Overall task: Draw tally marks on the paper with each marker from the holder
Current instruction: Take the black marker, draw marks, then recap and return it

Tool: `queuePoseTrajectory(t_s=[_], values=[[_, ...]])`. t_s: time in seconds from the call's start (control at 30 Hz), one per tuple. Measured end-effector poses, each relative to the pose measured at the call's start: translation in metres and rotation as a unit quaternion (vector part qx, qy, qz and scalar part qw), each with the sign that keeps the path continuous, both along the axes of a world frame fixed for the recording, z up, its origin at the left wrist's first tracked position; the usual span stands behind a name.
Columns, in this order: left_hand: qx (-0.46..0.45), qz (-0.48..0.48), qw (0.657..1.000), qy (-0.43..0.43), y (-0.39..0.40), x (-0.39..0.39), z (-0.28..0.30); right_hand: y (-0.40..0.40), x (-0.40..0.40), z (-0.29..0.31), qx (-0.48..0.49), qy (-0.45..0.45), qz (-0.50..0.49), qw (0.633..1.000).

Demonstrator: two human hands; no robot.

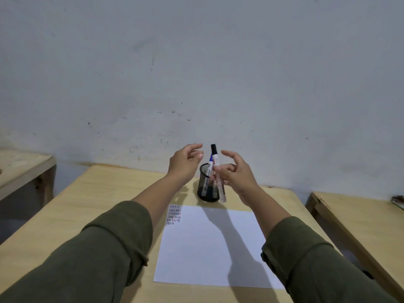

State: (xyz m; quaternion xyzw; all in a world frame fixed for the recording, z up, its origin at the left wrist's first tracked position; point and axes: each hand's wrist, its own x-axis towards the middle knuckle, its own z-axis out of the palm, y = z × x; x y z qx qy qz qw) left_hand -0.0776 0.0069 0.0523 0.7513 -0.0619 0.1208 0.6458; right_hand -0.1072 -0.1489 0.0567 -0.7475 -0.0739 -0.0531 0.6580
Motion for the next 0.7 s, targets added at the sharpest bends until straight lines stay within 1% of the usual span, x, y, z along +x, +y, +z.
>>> queuePoseTrajectory(t_s=[0.07, 0.13, 0.3, 0.4, 0.57, 0.7], values=[[0.059, 0.018, 0.998, 0.001, 0.0, 0.009, -0.005, -0.005, 0.017, 0.004, -0.046, -0.035, -0.049, 0.997], [0.12, 0.022, 0.992, 0.016, -0.001, 0.02, -0.013, -0.009, 0.036, 0.008, -0.072, -0.046, -0.087, 0.993], [0.248, -0.006, 0.967, 0.058, -0.005, 0.047, -0.029, -0.005, 0.074, 0.019, -0.077, -0.06, -0.134, 0.986], [0.276, -0.024, 0.958, 0.071, -0.007, 0.058, -0.035, -0.002, 0.084, 0.015, -0.103, -0.073, -0.146, 0.981], [0.3, -0.049, 0.95, 0.07, -0.005, 0.066, -0.042, 0.003, 0.095, -0.005, -0.209, -0.085, -0.149, 0.963], [0.304, -0.064, 0.948, 0.073, -0.002, 0.067, -0.049, 0.005, 0.099, -0.017, -0.245, -0.089, -0.147, 0.954]])
